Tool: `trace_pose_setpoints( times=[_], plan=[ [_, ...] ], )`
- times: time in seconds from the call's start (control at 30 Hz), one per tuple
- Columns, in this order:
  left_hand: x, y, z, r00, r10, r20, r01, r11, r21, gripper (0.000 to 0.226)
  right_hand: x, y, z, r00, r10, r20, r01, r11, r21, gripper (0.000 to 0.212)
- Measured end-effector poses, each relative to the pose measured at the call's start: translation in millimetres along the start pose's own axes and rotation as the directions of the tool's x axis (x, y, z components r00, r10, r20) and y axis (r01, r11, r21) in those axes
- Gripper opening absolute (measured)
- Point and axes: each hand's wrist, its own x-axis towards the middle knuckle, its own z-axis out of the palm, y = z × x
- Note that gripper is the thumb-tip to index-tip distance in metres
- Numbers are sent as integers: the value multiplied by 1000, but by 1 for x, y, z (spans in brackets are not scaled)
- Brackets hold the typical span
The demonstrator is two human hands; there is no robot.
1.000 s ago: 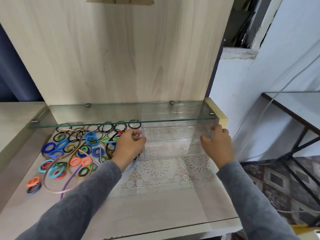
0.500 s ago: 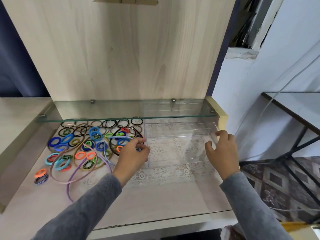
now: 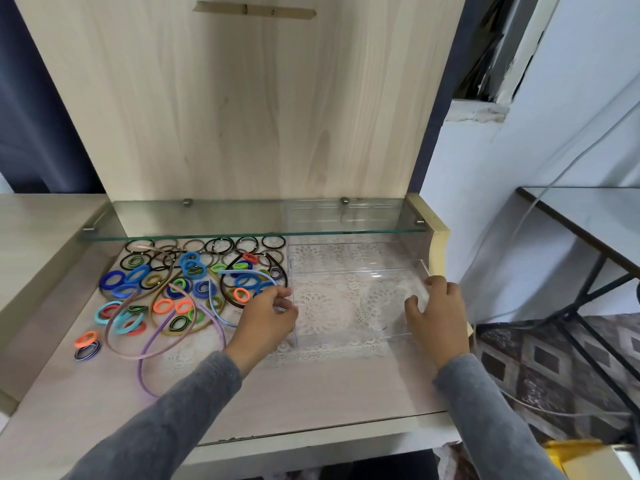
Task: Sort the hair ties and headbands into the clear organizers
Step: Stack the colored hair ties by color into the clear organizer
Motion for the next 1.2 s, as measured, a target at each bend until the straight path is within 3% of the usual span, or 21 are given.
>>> trace_pose_setpoints(
  times=[0.27, 0.43, 0.53, 0.6, 0.7, 0.8, 1.1, 1.2],
  plan=[
    [8, -6, -1, 999, 3, 33, -5, 999, 51, 31, 3, 2, 0, 992, 70, 107, -61, 994, -86, 39],
    [-6, -4, 2, 984, 180, 20, -180, 960, 212, 45, 2, 0, 0, 978, -134, 161, 165, 967, -196, 56],
    [-18, -4, 5, 944, 318, 90, -329, 869, 370, 55, -4, -10, 4, 915, -278, 291, 355, 899, -257, 82],
    [-20, -5, 8, 931, 320, 174, -364, 790, 493, 62, -8, -13, 6, 875, -277, 397, 415, 852, -319, 93],
    [-21, -9, 9, 918, 288, 273, -396, 665, 633, 75, -11, -12, 8, 882, -239, 406, 378, 873, -307, 95],
    [-17, -15, 8, 917, 260, 302, -399, 617, 679, 82, -10, -8, 9, 882, -236, 408, 374, 877, -302, 94],
    [-7, -14, 19, 914, 255, 315, -406, 597, 692, 88, 1, 2, 8, 889, -211, 407, 338, 902, -270, 96],
    [-2, -11, 20, 917, 227, 329, -398, 597, 696, 76, 4, 4, 9, 888, -196, 417, 319, 915, -248, 98]
  ],
)
